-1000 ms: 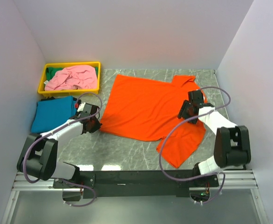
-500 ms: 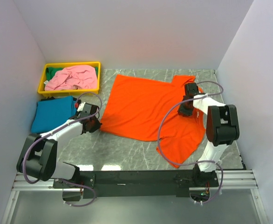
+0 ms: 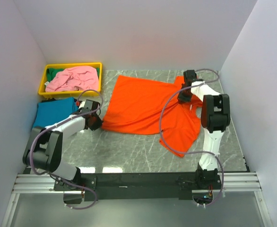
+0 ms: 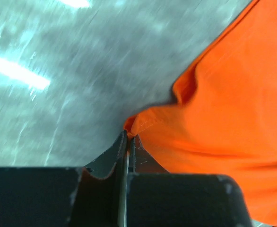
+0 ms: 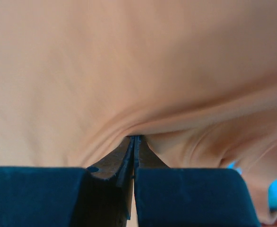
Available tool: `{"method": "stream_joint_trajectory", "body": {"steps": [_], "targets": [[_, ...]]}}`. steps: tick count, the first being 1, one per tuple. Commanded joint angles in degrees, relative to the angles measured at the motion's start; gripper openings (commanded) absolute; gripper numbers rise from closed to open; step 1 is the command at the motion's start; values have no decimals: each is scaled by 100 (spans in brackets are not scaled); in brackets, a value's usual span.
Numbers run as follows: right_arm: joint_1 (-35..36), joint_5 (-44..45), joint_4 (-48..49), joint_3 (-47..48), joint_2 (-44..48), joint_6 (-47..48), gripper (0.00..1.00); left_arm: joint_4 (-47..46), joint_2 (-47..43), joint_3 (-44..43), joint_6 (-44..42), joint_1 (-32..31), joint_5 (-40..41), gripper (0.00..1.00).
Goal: Fold and stack the t-shirts
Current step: Flatten the tshirt out
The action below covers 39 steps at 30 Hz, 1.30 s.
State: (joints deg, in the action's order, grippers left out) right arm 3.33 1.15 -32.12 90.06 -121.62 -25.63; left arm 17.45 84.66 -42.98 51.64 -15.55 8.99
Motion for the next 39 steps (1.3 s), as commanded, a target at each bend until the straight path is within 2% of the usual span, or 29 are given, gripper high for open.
{"method": "stream_joint_trajectory", "body": {"steps": [1,4,6,7,11,15,18,21,26,30,35,39], "targets": [[1,70,-338,1265,-728,233,4,-84,296,-596,-198,79,-47,1],[18,113,-751,2295,-1169,409,7,30,585,-1053,-356,105,-29,1],[36,157,-928,2402,-1101,523,10,135,761,-1377,-522,105,41,1],[45,184,-893,2254,-787,558,12,223,797,-1458,-584,114,76,1],[27,446,-271,665,540,594,21,145,771,-1494,-743,140,50,1],[-122,553,47,-1196,2033,533,36,74,683,-1414,-778,131,-38,1],[-306,545,284,-2312,2938,427,43,135,648,-1502,-901,140,58,1],[-666,361,557,-3227,3616,348,44,153,543,-1529,-989,140,41,1],[-1326,-606,1180,-4276,4313,94,47,100,402,-1459,-1015,140,-38,1],[-1370,-1090,1401,-5014,4787,-170,49,162,376,-1503,-1077,140,59,1],[-1370,-1055,1410,-5341,4911,-101,49,162,358,-1520,-1094,131,59,1],[-1362,-1502,1366,-5604,5007,-153,50,171,393,-1529,-1103,131,67,1]]}}
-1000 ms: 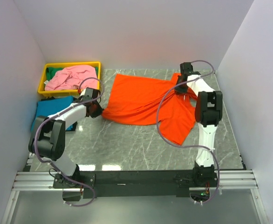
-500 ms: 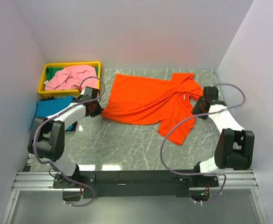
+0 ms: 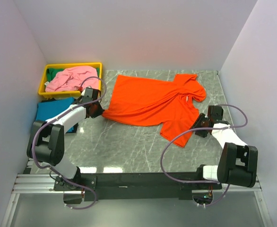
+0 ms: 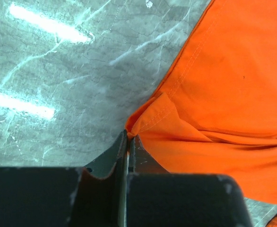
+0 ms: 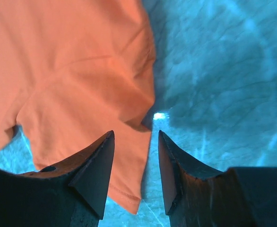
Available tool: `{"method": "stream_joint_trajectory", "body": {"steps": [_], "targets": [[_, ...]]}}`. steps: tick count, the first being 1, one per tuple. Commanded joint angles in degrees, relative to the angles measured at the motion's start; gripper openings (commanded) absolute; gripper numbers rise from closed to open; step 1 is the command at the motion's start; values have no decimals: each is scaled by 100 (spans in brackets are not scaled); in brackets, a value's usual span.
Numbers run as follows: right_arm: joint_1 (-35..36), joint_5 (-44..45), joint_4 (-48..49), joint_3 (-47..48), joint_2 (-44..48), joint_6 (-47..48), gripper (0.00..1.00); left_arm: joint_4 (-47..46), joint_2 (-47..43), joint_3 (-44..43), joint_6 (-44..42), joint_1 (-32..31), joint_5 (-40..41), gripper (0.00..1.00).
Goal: Fold and stack the t-shirts
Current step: Flatten the tshirt out
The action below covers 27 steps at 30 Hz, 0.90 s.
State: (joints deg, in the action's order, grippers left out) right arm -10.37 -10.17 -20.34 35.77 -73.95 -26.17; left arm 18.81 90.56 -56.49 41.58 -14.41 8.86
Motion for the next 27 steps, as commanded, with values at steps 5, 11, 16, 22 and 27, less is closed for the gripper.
{"method": "stream_joint_trajectory", "body": {"steps": [5,11,16,22,27], "targets": [[61,-371,-250,-456,565,-72,50,35,-206,-178,-98,18,63,1],[597,-188,-647,-623,865,-291,53,44,-215,-187,-98,26,89,1],[1011,59,-638,-668,760,-617,54,44,-259,-169,-107,26,98,1],[1169,402,-630,-738,715,-749,54,53,-276,-178,-107,26,116,1],[1178,288,-533,-791,628,-828,54,70,-267,-187,-107,26,107,1]]}}
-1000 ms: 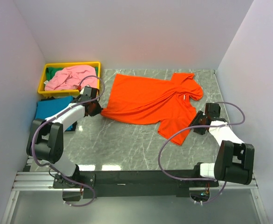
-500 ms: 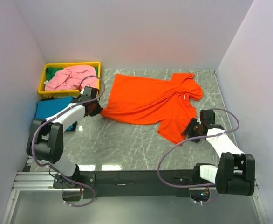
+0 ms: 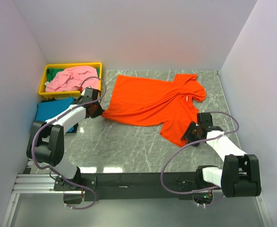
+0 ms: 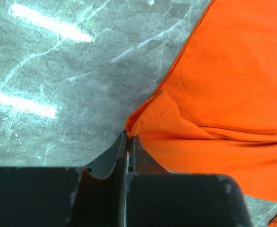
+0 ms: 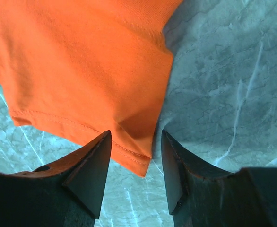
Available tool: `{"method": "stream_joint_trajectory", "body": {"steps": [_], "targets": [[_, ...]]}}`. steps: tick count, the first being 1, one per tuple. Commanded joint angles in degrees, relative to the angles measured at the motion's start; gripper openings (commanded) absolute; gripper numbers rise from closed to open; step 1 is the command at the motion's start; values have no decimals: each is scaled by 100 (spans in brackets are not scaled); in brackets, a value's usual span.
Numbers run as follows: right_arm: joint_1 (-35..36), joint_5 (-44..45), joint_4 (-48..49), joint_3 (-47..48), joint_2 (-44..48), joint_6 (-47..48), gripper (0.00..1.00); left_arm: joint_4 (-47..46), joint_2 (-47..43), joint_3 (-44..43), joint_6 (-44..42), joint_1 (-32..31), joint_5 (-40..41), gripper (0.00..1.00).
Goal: Fold and stack the t-shirts
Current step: Flatten the tshirt out
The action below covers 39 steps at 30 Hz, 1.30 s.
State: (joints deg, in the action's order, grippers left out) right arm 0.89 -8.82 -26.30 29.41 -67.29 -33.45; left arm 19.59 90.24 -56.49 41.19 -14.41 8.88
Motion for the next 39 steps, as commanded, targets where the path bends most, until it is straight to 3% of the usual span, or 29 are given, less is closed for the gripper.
{"method": "stream_joint_trajectory", "body": {"steps": [1,7,13,16,22,27,31,39], "targets": [[52,170,73,-172,-56,-91,54,-8,-235,-187,-67,26,105,1],[70,108,248,-207,-267,-144,50,-8,-235,-178,-76,26,131,1],[70,249,363,-243,-233,-197,39,0,-191,-187,-58,18,166,1],[70,354,407,-278,-92,-241,29,9,-199,-187,-41,26,157,1],[0,951,223,3,426,-171,0,0,-182,-309,29,27,219,1],[-255,1619,-129,1205,831,119,0,298,-278,-880,12,70,324,1],[-518,2111,-436,2723,1076,444,0,694,-542,-1932,-120,70,552,1],[-572,2684,-648,5143,1622,1348,0,730,-1736,-3700,-611,0,500,1]]}}
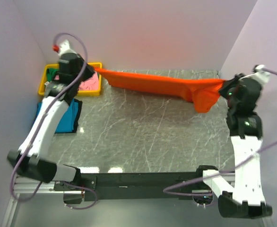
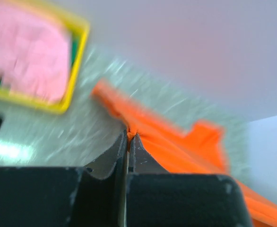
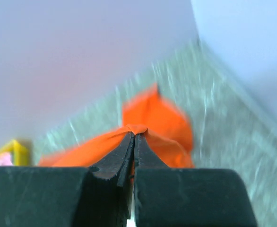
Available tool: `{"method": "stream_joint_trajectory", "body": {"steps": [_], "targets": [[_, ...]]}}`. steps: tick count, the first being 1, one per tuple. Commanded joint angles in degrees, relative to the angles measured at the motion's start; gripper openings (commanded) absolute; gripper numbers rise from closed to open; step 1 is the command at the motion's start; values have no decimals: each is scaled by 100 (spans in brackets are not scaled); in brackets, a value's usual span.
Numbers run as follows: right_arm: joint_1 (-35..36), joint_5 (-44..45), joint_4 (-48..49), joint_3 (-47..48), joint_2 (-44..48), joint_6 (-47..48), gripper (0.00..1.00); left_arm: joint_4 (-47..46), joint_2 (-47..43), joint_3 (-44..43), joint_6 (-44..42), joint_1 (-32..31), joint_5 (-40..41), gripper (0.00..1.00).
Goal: Fold and stack the t-shirts
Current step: Flatten the tshirt out
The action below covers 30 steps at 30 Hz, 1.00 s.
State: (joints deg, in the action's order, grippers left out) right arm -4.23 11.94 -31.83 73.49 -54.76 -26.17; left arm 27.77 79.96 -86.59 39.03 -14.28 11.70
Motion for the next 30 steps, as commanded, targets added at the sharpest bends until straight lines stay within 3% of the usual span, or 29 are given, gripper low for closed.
{"method": "stream_joint_trajectory", "body": {"steps": [1,8,19,23,30], "targets": [[-60,616,-95,1102,526,727,0,-122,-971,-806,-457,-57,218,1],[-60,485,98,2089,1309,1816,0,-88,-2071,-1343,-800,-101,-27,1],[-60,-974,-156,2723,1513,3109,0,246,-2679,-1397,-1169,-101,-476,1],[-61,-1737,-165,2223,1372,3189,0,221,-2416,-774,-1178,-101,-625,1],[-52,-2213,938,-532,688,3154,0,-886,-1538,1220,-1292,-92,-336,1]]}}
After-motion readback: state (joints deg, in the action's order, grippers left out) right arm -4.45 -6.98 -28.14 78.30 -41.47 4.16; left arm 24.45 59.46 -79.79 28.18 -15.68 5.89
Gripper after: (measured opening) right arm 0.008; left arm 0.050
